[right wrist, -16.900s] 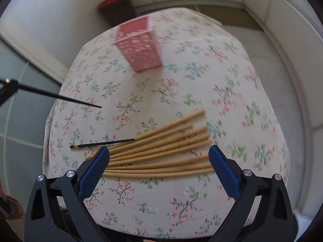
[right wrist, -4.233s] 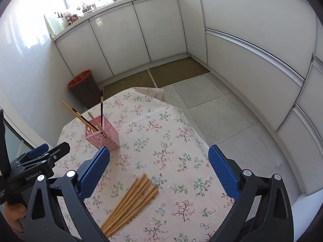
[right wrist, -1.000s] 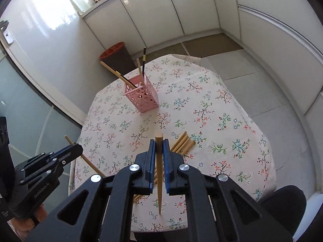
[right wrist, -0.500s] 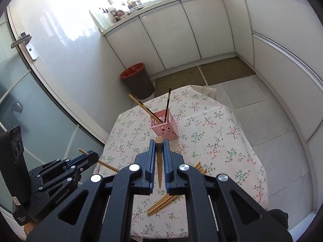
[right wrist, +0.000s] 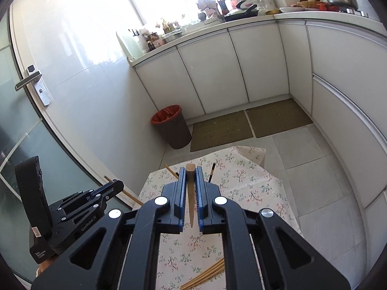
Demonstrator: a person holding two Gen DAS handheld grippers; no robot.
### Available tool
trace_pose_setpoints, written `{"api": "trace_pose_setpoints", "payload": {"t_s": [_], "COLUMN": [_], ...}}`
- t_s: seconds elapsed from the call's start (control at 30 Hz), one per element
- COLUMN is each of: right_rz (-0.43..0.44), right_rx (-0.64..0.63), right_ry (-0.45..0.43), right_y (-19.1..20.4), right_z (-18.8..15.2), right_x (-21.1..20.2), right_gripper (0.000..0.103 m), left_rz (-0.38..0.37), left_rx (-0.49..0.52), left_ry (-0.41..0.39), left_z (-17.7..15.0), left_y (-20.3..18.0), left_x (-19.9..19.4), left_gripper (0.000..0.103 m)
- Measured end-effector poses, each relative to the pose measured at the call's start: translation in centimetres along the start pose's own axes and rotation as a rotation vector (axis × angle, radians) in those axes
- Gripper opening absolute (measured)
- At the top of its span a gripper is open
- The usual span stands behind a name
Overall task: Organize utensils
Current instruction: 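Carry both bamboo chopsticks over the pink basket and open both tools to drop them in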
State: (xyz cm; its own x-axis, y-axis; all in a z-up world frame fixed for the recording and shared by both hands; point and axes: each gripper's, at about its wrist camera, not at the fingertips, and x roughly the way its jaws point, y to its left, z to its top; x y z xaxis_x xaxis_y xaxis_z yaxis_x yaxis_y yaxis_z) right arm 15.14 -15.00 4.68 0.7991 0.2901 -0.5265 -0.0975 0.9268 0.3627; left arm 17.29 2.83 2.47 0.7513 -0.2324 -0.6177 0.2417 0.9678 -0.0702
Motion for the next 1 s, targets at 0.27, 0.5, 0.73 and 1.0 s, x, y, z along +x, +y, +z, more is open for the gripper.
{"api": "trace_pose_setpoints", "payload": {"t_s": [0.27,0.5,0.73,1.0], "right_rz": [-0.021,-0.041,-0.055,-0.073], "right_rx": [-0.022,-0.040,-0.044,-0.051], "right_ry": [-0.018,0.008,0.022,0.049], "right_y": [0.9,0.7,0.6,1.2], "right_z": [4.1,4.5,4.6,4.1], "right_x": [4.5,8.5,10.7,13.2], "right_gripper": [0.008,0.008,0.008,0.008], "left_rz": [0.024,0.021,-0.014,0.010], "left_rx": [-0.040,-0.065,-0.130,-0.182], "left_ry": [-0.001,0.035,-0.054,-0.105], "left_z": [3.0,2.5,2.8,2.9], "left_y": [1.3,2.4,4.2,6.7], "left_x": [5.0,10.0,7.8,5.6], "left_gripper": [0.004,0.005,0.033,0.037]}}
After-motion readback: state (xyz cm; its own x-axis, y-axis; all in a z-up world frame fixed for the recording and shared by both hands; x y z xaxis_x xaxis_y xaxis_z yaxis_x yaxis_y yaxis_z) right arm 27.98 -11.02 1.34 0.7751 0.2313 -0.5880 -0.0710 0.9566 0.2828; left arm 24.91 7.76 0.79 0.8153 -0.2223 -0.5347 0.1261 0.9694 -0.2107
